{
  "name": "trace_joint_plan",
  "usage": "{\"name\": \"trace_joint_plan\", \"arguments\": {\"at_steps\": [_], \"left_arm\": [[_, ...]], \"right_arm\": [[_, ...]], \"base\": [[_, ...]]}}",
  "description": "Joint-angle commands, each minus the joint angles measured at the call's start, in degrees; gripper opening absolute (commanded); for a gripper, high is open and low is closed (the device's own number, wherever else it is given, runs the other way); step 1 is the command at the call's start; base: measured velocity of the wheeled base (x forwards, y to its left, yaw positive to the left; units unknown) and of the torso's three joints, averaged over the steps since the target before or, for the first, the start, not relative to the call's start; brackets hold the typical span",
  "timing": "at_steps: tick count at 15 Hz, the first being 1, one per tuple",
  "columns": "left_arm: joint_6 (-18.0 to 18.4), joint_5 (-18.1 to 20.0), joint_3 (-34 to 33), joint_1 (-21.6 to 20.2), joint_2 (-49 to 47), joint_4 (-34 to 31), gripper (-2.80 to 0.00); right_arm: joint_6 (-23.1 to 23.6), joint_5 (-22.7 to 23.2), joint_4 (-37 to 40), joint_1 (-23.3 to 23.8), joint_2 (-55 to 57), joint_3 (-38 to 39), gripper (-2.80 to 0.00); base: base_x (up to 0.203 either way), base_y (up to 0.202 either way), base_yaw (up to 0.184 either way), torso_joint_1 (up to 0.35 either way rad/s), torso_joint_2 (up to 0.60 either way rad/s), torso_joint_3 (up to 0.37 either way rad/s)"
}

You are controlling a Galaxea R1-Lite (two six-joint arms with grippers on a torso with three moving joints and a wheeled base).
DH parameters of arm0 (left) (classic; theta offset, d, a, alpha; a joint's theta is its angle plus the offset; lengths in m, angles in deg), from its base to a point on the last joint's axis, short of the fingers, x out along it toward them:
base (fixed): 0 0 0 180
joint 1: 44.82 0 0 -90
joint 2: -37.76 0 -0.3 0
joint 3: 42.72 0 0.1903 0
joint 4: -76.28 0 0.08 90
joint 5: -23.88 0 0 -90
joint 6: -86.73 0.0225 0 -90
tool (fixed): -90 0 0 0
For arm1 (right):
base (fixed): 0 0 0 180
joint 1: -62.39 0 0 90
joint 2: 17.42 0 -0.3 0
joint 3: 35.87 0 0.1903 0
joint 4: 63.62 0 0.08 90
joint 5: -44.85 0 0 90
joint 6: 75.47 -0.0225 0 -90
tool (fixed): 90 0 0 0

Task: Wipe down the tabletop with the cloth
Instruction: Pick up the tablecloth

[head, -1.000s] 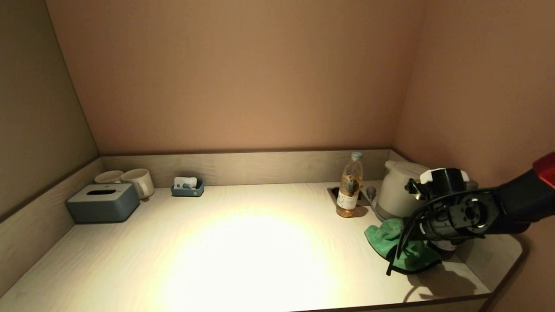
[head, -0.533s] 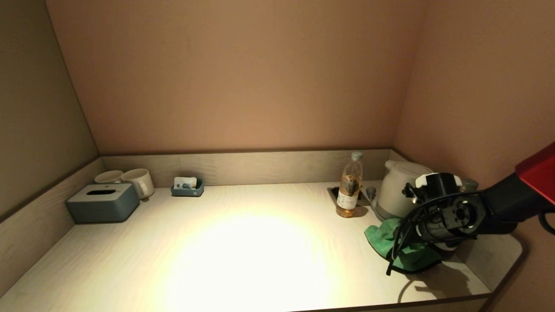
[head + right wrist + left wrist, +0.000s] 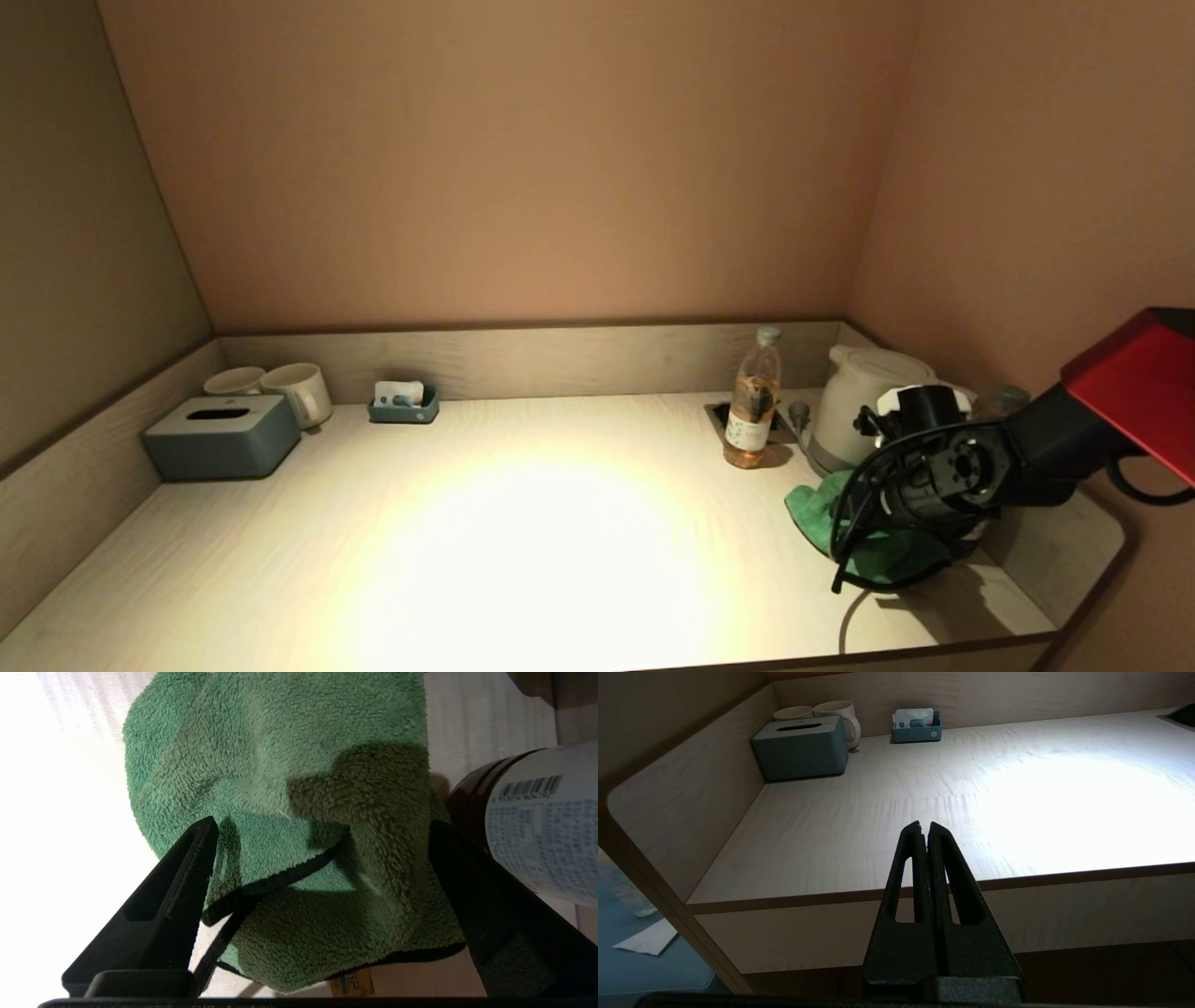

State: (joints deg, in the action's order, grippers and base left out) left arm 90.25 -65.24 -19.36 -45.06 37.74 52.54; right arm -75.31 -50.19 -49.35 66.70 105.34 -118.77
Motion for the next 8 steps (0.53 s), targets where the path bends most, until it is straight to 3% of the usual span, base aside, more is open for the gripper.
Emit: {"name": "trace_joint_plan", "arguments": {"at_steps": [1,8], "left_arm": [[-0.01,0.00,0.00,-0.02,0.02,0.03,-2.80],[-0.01,0.00,0.00,-0.02,0.02,0.03,-2.80]], "right_arm": [[0.02,0.02,-0.05,-0.01,0.82,-0.32,0.00],[0.12,0.02,-1.68,-0.01,4.21,-0.46,0.00]], "base": [[0.000,0.000,0.000,0.000,0.00,0.000],[0.000,0.000,0.000,0.000,0.00,0.000]]}}
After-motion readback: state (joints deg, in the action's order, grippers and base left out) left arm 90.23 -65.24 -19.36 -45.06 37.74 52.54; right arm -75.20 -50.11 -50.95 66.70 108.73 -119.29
